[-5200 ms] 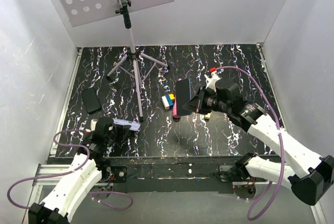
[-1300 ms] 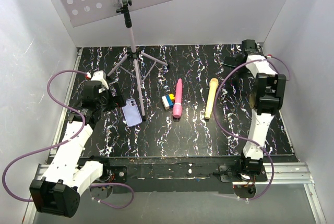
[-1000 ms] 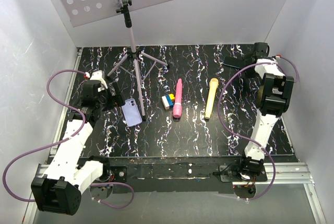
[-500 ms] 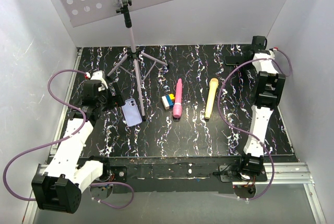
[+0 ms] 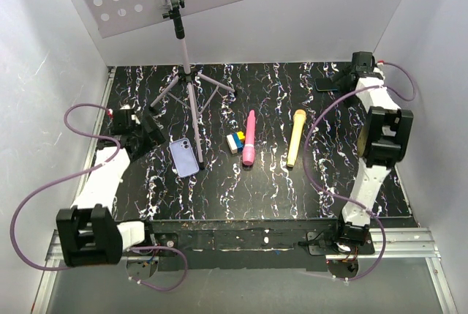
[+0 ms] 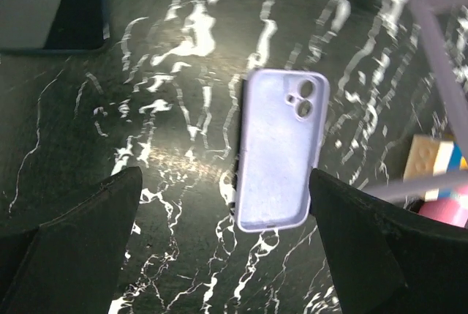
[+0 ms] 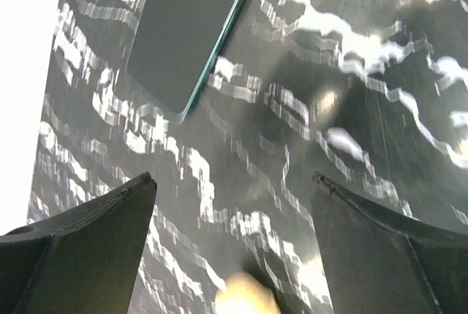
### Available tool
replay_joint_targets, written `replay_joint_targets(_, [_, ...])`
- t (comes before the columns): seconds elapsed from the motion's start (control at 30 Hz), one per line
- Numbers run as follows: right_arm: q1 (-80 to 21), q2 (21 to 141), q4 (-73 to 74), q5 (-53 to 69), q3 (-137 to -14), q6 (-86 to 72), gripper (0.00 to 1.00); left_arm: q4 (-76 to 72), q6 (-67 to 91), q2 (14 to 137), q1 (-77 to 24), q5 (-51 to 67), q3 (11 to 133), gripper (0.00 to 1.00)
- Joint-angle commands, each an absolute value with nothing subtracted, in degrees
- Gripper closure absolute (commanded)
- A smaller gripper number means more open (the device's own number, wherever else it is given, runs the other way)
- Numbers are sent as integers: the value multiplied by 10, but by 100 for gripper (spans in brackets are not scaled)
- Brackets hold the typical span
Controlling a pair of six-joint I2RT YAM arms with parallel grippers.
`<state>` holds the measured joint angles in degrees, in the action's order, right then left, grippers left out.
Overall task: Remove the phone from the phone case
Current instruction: Adjust the phone at the center of the board, then pick up the phone at the center of the board.
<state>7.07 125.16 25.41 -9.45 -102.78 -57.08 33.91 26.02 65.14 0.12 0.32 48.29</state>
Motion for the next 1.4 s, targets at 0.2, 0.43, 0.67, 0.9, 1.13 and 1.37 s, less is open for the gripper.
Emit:
replay_joint_targets(0.2, [-29, 848, 80, 104, -678, -344, 10, 320, 343, 747, 97, -90, 568, 2])
replay_joint_targets(0.43, [-76, 701, 23, 271, -599, -297, 11, 418, 230, 975, 147, -11, 754, 2])
replay_joint_targets(0.67, [-88, 640, 30, 304, -592, -220, 10, 433, 122, 1048, 152, -68, 804, 2])
replay_joint_targets(0.9, [-91, 642, -25, 347, -570, -241, 11, 442, 93, 1110, 151, -66, 816, 2])
replay_joint_targets(1.13, [-97, 643, -34, 333, -555, -238, 11, 444, 89, 1150, 156, -93, 837, 2])
replay_joint_targets(1.37, [-102, 661, -39, 318, -546, -229, 11, 458, 91, 1190, 168, -94, 860, 2])
